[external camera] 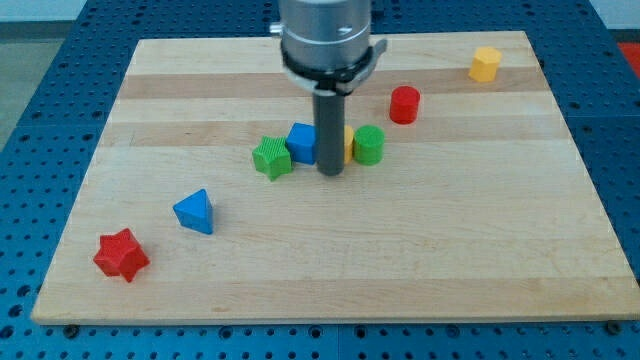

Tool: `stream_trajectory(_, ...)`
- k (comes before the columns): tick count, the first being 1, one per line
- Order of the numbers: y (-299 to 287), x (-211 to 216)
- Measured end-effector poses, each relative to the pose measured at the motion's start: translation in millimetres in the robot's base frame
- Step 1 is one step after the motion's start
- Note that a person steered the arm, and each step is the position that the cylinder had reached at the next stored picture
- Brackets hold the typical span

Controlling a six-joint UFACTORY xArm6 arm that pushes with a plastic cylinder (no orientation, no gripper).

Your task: Move the red circle towards the top right of the board

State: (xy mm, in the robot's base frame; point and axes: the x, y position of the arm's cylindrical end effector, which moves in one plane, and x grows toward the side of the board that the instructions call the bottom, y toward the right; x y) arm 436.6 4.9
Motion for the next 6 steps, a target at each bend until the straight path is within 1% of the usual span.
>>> stream_trajectory(2,24.2,-48.0)
stream_trajectory(3,24.2,-48.0)
stream_trajectory(4,19.2,-38.7)
stream_trajectory(6,7.4,11.8)
